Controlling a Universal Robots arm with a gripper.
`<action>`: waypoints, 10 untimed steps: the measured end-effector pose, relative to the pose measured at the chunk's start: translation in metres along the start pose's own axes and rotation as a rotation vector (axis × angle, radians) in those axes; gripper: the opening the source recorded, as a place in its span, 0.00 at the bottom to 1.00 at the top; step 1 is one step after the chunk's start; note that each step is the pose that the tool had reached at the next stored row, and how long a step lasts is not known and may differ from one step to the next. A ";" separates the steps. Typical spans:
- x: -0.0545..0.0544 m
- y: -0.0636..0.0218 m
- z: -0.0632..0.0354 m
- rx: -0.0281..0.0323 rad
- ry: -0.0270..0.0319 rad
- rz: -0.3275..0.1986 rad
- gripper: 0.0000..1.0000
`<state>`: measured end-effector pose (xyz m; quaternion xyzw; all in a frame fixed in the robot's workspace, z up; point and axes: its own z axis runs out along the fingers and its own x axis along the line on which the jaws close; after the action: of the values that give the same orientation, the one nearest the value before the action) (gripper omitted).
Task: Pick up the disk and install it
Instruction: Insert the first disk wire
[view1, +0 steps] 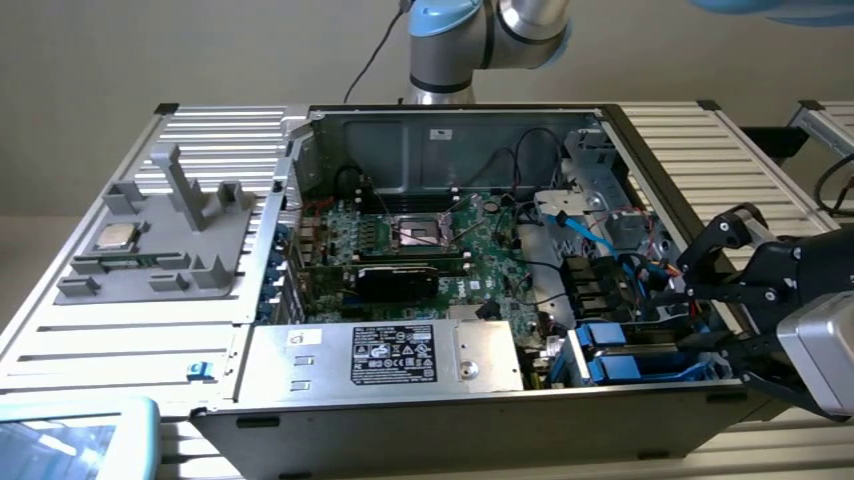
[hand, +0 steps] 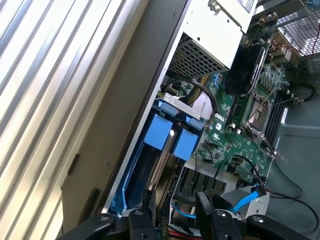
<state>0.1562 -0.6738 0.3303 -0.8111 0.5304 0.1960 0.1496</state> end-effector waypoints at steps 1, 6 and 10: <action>0.000 0.0000 0.0000 0.0005 -0.0008 -0.003 0.45; 0.001 -0.0001 0.0005 0.0079 -0.0020 -0.020 0.45; 0.001 0.0002 0.0005 0.0087 -0.0041 -0.022 0.45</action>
<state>0.1563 -0.6744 0.3293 -0.8159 0.5219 0.1937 0.1564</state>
